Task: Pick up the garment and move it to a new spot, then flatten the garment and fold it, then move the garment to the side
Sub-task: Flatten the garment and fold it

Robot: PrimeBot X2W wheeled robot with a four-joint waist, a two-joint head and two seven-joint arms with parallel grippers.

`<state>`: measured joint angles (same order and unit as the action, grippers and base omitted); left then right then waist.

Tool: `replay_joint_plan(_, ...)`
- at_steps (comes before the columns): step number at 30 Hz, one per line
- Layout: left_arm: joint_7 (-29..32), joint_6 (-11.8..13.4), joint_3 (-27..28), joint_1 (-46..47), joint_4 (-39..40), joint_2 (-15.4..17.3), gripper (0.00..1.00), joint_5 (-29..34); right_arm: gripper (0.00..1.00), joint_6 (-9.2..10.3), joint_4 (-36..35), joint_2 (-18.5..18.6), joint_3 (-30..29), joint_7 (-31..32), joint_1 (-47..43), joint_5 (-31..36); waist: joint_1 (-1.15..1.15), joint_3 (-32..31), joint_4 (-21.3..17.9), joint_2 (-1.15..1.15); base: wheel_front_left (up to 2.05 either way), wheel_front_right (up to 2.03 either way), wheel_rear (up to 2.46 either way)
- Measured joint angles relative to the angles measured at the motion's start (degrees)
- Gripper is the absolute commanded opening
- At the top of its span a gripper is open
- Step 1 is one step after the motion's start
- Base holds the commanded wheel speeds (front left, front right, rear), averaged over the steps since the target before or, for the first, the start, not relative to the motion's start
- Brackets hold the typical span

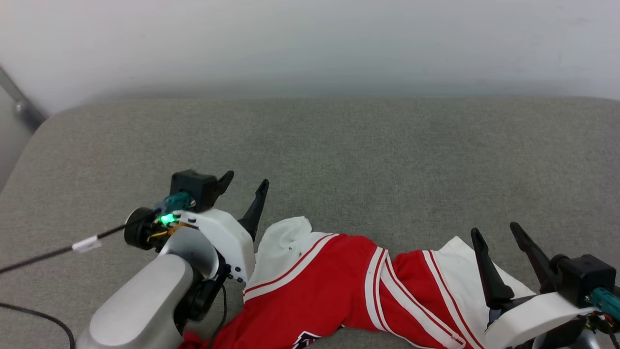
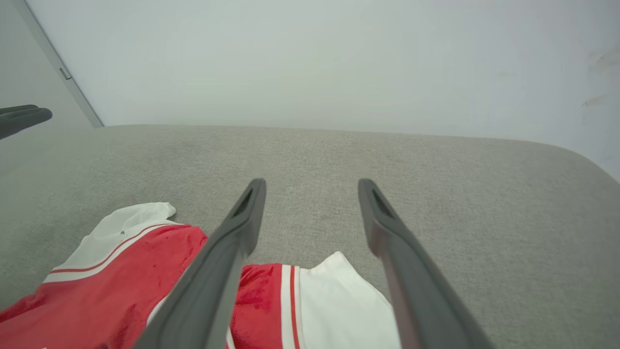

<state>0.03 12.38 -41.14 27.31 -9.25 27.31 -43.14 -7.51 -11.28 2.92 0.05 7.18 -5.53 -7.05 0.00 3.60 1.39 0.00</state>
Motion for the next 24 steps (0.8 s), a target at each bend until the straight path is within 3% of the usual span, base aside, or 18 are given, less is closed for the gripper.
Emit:
replay_joint_plan(9,17.94,-13.61,-7.7,11.06,-15.28,-0.98,1.0,-2.56,1.0,0.0,2.8,0.0,0.37,-1.76,3.02,-0.55,0.01,7.13,-3.7,0.0,0.0,0.0,0.0)
replay_joint_plan(12,23.06,-16.41,-9.82,12.67,-18.6,-1.23,1.0,-3.43,1.0,0.0,3.78,0.01,0.31,-2.41,3.52,-0.99,0.01,8.55,-4.89,0.0,0.0,0.0,0.0)
replay_joint_plan(17,30.61,-18.48,-12.72,15.92,-21.8,-1.48,1.0,-4.47,1.0,0.0,5.0,0.0,0.2,-3.12,4.24,-1.51,0.01,10.15,-6.07,0.0,0.0,0.0,0.0)
replay_joint_plan(19,31.11,-18.72,-12.85,16.37,-22.54,-1.79,0.25,-5.19,1.0,0.0,5.39,0.0,0.35,-3.31,4.39,-1.58,0.0,10.44,-6.34,0.0,0.0,0.0,0.0)
replay_joint_plan(20,30.56,-18.78,-12.8,16.49,-22.86,-1.86,0.0,-5.03,1.0,0.0,5.57,0.0,0.35,-3.38,4.39,-1.6,0.0,10.46,-6.4,0.0,0.0,0.0,0.0)
replay_joint_plan(24,23.39,-16.62,-11.23,15.71,-23.88,-2.18,0.0,-4.08,1.0,0.0,5.91,0.0,-0.42,-3.42,4.36,-1.8,0.01,9.67,-6.14,0.0,0.0,0.0,0.0)
